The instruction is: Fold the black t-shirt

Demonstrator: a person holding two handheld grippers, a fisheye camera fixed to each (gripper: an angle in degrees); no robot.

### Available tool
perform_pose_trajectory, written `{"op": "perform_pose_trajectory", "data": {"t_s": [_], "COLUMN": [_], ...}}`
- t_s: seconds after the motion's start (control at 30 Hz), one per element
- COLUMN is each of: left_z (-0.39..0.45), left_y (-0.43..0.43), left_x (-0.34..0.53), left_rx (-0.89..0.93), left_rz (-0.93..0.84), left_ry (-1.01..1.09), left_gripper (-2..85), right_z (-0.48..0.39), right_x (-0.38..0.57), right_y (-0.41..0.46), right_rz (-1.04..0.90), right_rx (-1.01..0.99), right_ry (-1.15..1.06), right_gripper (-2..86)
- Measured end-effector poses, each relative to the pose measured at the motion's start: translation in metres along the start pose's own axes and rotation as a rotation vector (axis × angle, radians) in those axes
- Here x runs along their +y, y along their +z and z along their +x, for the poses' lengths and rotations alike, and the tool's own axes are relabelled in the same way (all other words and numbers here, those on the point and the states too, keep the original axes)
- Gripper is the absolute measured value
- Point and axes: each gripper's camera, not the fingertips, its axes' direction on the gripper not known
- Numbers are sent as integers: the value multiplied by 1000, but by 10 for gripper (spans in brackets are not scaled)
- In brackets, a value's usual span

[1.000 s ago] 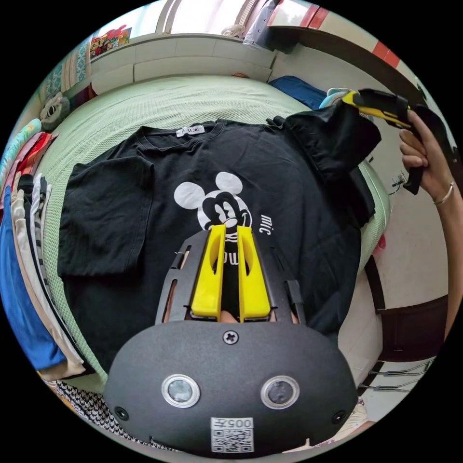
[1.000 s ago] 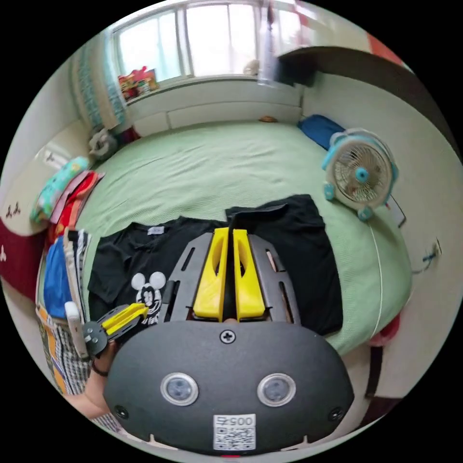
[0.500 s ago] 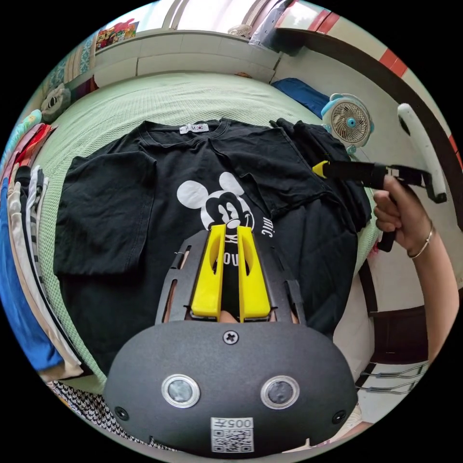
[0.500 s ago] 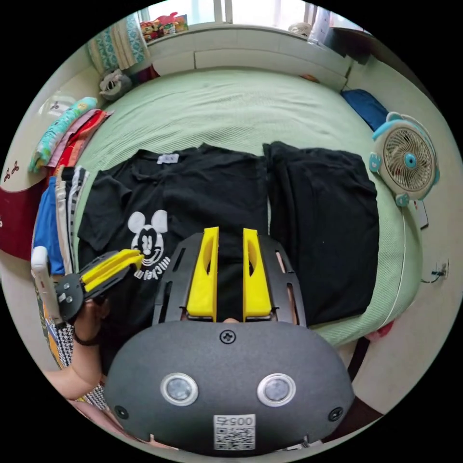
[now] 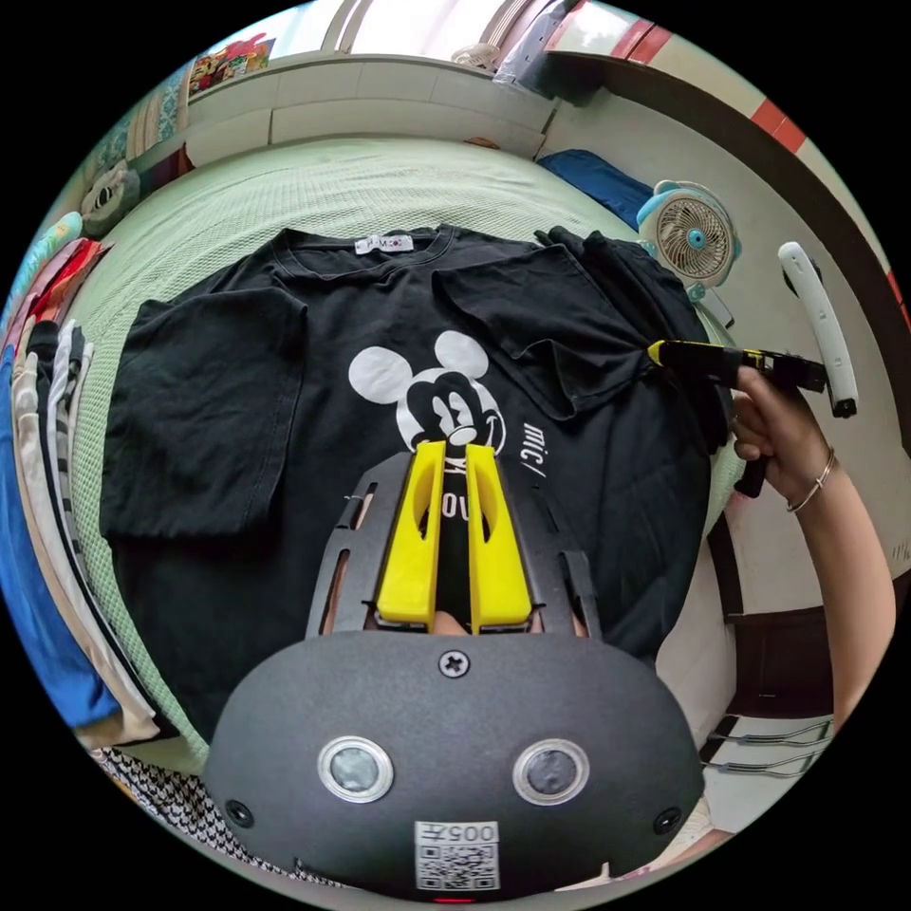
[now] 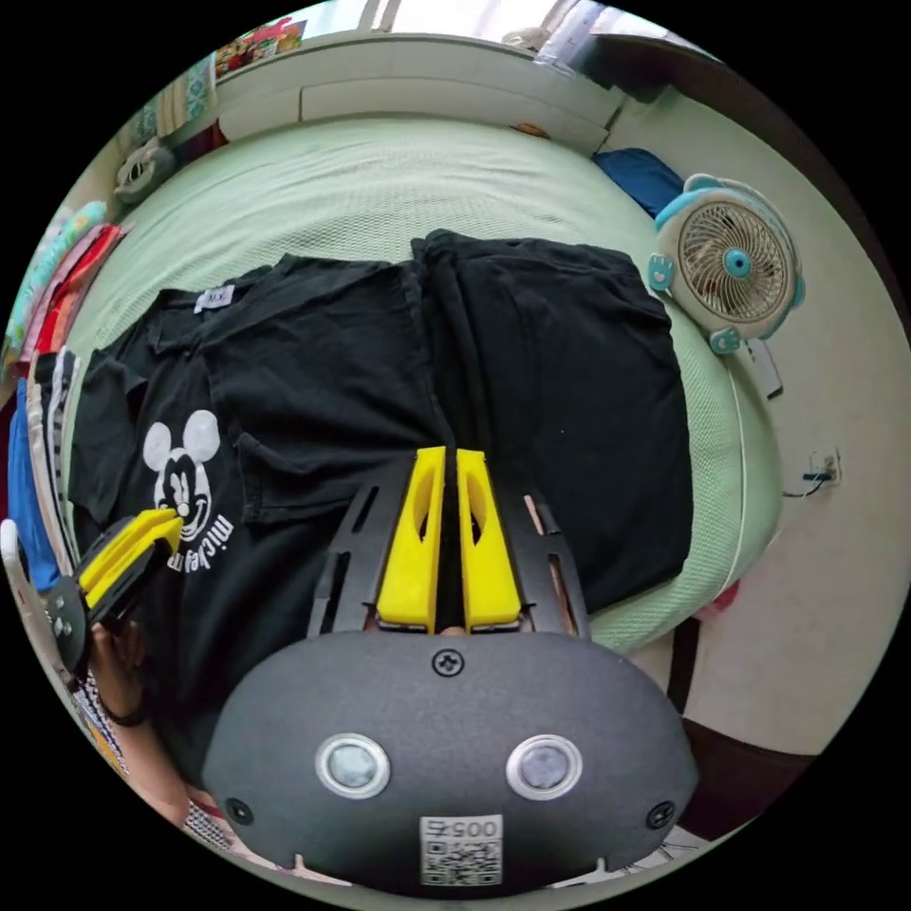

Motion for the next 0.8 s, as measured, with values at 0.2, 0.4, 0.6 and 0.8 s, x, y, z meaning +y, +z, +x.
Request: {"op": "perform_pose_trajectory", "data": {"t_s": [0.2, 0.4, 0.6, 0.8], "left_z": [-19, -59, -92, -99], "left_y": [-42, -95, -114, -101], "left_x": [25, 79, 133, 156], "left_rx": [-9, -77, -146, -201], "left_rz": [59, 61, -32, -135], "left_ry": [-41, -124, -219, -251], "left_gripper": [63, 98, 139, 132], "right_z": [4, 39, 59, 47], "right_x": [53, 130, 179, 201], "right_y": [-37, -55, -38, -15], "right_rz": [94, 172, 115, 68], "right_rx": [-63, -175, -290, -277], "right_ry": [-80, -71, -16, -18], "right_gripper": [70, 108, 121, 110]}}
